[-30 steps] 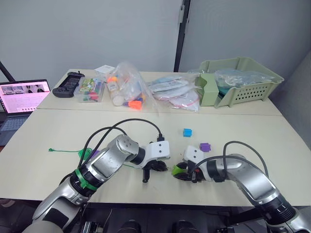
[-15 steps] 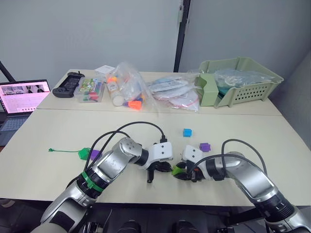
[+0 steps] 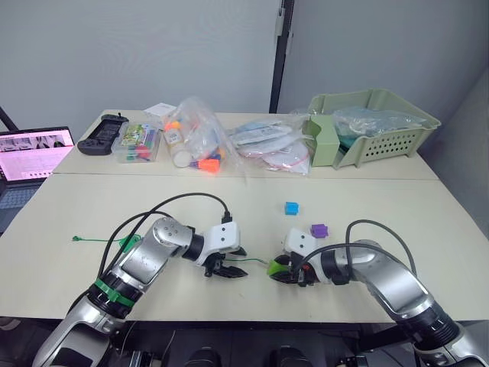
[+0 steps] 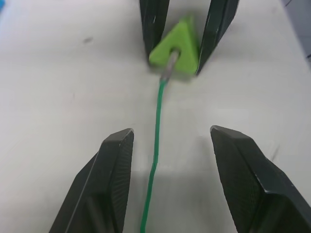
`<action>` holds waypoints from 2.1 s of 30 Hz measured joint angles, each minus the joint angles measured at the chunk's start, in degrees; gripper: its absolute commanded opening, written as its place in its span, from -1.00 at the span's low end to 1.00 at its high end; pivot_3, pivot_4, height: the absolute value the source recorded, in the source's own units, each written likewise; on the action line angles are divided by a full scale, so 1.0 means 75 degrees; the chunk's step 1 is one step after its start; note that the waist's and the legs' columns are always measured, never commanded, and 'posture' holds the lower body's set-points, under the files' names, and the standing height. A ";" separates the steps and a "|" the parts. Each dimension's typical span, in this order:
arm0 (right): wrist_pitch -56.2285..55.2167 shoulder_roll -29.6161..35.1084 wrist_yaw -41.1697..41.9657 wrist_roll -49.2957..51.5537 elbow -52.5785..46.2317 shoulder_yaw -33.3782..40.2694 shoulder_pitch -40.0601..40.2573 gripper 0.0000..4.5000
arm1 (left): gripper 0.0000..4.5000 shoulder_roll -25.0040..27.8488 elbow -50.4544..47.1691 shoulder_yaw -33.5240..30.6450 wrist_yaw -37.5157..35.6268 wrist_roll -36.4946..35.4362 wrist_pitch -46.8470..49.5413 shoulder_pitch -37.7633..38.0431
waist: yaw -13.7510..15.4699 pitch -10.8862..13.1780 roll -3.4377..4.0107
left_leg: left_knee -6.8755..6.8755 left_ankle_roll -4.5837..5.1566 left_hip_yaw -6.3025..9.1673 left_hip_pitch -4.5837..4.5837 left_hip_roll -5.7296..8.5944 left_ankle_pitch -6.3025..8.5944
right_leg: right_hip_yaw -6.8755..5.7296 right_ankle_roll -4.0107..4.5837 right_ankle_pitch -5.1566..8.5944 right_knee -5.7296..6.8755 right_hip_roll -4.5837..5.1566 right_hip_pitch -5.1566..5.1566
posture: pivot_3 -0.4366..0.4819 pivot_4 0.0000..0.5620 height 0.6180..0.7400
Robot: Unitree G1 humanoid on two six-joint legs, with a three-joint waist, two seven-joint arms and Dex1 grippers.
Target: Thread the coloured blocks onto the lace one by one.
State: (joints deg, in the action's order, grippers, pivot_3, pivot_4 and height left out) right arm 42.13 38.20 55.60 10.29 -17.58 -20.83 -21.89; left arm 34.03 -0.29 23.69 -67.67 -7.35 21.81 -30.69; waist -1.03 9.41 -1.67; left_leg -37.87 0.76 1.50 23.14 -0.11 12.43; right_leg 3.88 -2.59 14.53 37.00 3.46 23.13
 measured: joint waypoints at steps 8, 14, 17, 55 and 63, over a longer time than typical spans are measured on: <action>0.0027 0.0057 0.0012 -0.0001 -0.0067 -0.0031 -0.0004 -0.43 | -0.78 -0.0564 0.0456 -0.0020 0.0162 0.0037 -0.0400 -0.0002 | 0.0019 0.0000 0.0000 | -0.0001 0.0000 -0.0002 0.0004 0.0004 0.0000 | 0.0001 0.0000 0.0000 0.0001 0.0000 0.0003 | -0.05 -0.47 1.00; 0.0108 0.0062 0.0006 -0.0001 -0.0148 -0.0048 -0.0004 -0.43 | -1.00 -0.0553 0.0425 -0.0025 0.0054 0.0032 -0.0406 -0.0001 | 0.0023 0.0000 0.0000 | -0.0001 0.0000 -0.0001 0.0005 0.0005 0.0000 | 0.0001 0.0000 0.0000 0.0000 0.0001 0.0003 | -0.05 -0.47 1.00; 0.0133 0.0063 0.0003 -0.0003 -0.0165 -0.0049 -0.0004 -0.43 | -1.00 -0.0547 0.0357 -0.0025 0.0012 0.0039 -0.0407 -0.0005 | 0.0024 0.0000 0.0000 | -0.0001 0.0000 -0.0001 0.0005 0.0005 0.0000 | 0.0001 0.0000 0.0000 0.0000 0.0001 0.0003 | -0.05 -0.47 1.00; 0.0517 -0.0105 -0.0006 -0.0013 -0.0197 -0.0251 -0.0270 -0.43 | -0.14 -0.0629 -0.0141 0.0105 -0.0110 0.0263 0.0294 -0.0266 | -0.0030 0.0000 0.0000 | 0.0000 0.0000 -0.0001 0.0001 -0.0003 0.0000 | 0.0000 0.0000 0.0000 0.0003 -0.0005 0.0004 | -0.05 -0.47 1.00; 0.0517 -0.0098 -0.0007 -0.0011 -0.0199 -0.0250 -0.0267 -0.43 | -1.00 -0.0417 -0.0044 0.0286 -0.0149 0.0391 0.0126 -0.0102 | -0.0020 0.0000 0.0000 | 0.0000 0.0000 -0.0001 0.0002 -0.0003 0.0000 | 0.0000 0.0000 0.0000 0.0003 -0.0005 0.0004 | -0.05 -0.47 1.00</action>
State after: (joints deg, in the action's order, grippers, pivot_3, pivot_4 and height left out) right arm 46.00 37.46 55.55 10.21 -19.07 -22.71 -23.89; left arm 30.90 -0.62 25.84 -68.79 -4.42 22.76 -31.46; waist -1.18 9.41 -1.67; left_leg -37.88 0.76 1.50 23.16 -0.13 12.43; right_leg 3.88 -2.59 14.53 37.02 3.42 23.16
